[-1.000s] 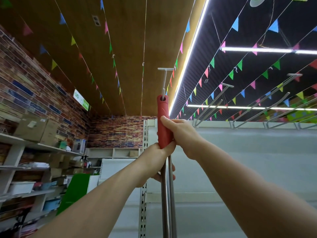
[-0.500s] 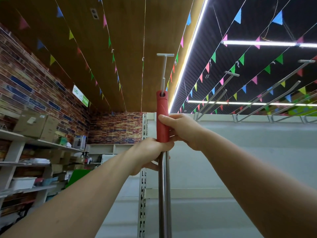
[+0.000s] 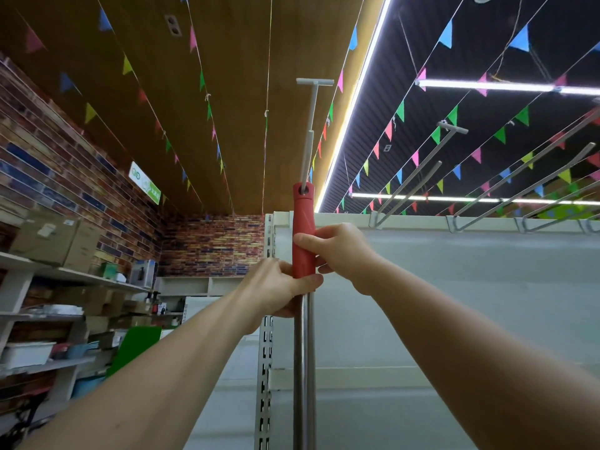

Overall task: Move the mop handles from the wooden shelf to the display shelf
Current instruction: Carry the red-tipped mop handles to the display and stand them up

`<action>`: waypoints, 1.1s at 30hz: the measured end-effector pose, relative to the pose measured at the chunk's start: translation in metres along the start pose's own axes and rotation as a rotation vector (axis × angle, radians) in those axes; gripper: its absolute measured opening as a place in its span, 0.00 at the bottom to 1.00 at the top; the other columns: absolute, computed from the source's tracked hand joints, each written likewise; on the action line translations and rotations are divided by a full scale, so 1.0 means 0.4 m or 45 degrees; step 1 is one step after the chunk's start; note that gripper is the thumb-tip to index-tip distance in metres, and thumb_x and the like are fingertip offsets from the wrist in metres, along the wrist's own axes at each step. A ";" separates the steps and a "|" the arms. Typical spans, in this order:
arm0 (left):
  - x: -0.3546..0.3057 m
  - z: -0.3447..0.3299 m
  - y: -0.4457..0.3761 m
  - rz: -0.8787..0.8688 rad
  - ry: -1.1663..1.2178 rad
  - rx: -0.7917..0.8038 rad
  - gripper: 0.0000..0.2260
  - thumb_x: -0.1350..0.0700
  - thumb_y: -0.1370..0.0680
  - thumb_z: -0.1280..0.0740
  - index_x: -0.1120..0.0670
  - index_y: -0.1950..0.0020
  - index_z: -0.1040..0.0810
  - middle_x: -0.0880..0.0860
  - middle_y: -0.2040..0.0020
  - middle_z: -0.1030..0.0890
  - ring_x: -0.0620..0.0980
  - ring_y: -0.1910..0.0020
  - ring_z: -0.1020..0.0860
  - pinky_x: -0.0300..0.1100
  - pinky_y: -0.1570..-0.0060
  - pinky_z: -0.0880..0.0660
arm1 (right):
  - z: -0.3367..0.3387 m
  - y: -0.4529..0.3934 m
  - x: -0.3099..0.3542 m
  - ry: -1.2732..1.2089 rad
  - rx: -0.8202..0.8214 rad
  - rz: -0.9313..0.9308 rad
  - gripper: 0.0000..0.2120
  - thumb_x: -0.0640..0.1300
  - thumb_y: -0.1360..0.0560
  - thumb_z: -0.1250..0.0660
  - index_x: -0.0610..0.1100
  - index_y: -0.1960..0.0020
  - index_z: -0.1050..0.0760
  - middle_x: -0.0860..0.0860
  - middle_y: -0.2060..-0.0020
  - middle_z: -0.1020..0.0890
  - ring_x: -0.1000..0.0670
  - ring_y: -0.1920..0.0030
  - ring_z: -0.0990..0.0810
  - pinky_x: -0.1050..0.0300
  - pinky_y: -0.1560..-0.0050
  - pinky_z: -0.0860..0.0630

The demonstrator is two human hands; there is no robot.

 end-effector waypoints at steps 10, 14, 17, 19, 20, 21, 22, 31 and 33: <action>0.050 -0.015 -0.052 0.004 -0.066 -0.123 0.10 0.50 0.29 0.28 0.56 0.61 0.19 0.57 0.62 0.22 0.53 0.62 0.25 0.53 0.49 0.22 | -0.040 -0.047 -0.054 0.026 -0.063 -0.033 0.15 0.49 0.26 0.33 0.38 0.49 0.21 0.43 0.54 0.16 0.43 0.52 0.18 0.46 0.46 0.21; 0.073 -0.026 -0.071 0.026 -0.054 -0.154 0.09 0.49 0.29 0.29 0.54 0.63 0.21 0.56 0.61 0.21 0.53 0.61 0.24 0.52 0.48 0.23 | -0.059 -0.068 -0.078 0.076 -0.095 -0.044 0.15 0.49 0.25 0.34 0.38 0.49 0.20 0.41 0.55 0.16 0.42 0.53 0.18 0.45 0.47 0.21; 0.095 -0.032 -0.087 0.046 -0.026 -0.199 0.08 0.50 0.29 0.28 0.53 0.64 0.22 0.56 0.61 0.21 0.54 0.61 0.24 0.53 0.47 0.23 | -0.070 -0.085 -0.098 0.100 -0.101 -0.057 0.14 0.49 0.26 0.33 0.38 0.50 0.20 0.42 0.56 0.16 0.44 0.59 0.19 0.49 0.49 0.21; 0.106 -0.037 -0.096 0.058 -0.015 -0.215 0.08 0.50 0.30 0.28 0.53 0.64 0.21 0.56 0.62 0.21 0.54 0.61 0.24 0.53 0.47 0.23 | -0.074 -0.094 -0.105 0.128 -0.096 -0.068 0.14 0.49 0.26 0.33 0.38 0.50 0.20 0.43 0.57 0.16 0.47 0.62 0.22 0.52 0.53 0.22; 0.110 -0.039 -0.099 0.062 -0.014 -0.214 0.08 0.50 0.30 0.28 0.53 0.63 0.21 0.56 0.61 0.21 0.54 0.60 0.24 0.53 0.47 0.23 | -0.075 -0.096 -0.108 0.140 -0.090 -0.071 0.14 0.49 0.26 0.34 0.39 0.49 0.20 0.43 0.56 0.16 0.48 0.63 0.22 0.53 0.54 0.22; 0.113 -0.042 -0.103 0.063 -0.014 -0.213 0.08 0.50 0.29 0.28 0.53 0.63 0.21 0.56 0.61 0.20 0.54 0.60 0.24 0.53 0.47 0.23 | -0.076 -0.098 -0.110 0.148 -0.086 -0.073 0.14 0.49 0.26 0.34 0.39 0.49 0.20 0.43 0.56 0.16 0.48 0.63 0.23 0.54 0.55 0.23; 0.115 -0.044 -0.105 0.067 -0.013 -0.212 0.08 0.50 0.29 0.28 0.52 0.63 0.22 0.56 0.60 0.20 0.55 0.59 0.23 0.53 0.47 0.23 | -0.076 -0.098 -0.112 0.152 -0.084 -0.071 0.15 0.49 0.26 0.34 0.39 0.48 0.20 0.42 0.55 0.16 0.48 0.62 0.22 0.54 0.54 0.23; 0.125 -0.050 -0.109 0.077 0.004 -0.248 0.08 0.50 0.27 0.30 0.50 0.64 0.25 0.56 0.55 0.19 0.56 0.55 0.22 0.52 0.46 0.24 | -0.095 -0.093 -0.120 0.167 -0.108 -0.081 0.15 0.48 0.25 0.34 0.38 0.45 0.23 0.41 0.50 0.18 0.42 0.50 0.19 0.46 0.46 0.22; 0.132 -0.052 -0.107 0.072 -0.011 -0.222 0.05 0.51 0.27 0.30 0.51 0.57 0.23 0.56 0.52 0.19 0.56 0.52 0.21 0.50 0.46 0.23 | -0.094 -0.085 -0.119 0.176 -0.101 -0.080 0.14 0.46 0.25 0.34 0.38 0.44 0.23 0.42 0.48 0.19 0.43 0.49 0.19 0.46 0.45 0.23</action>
Point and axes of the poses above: each hand's wrist, its own y-axis away from the middle knuckle, its own z-axis out of the back of the hand, x = y × z, the point moved 4 cm from there along -y, towards the middle knuckle
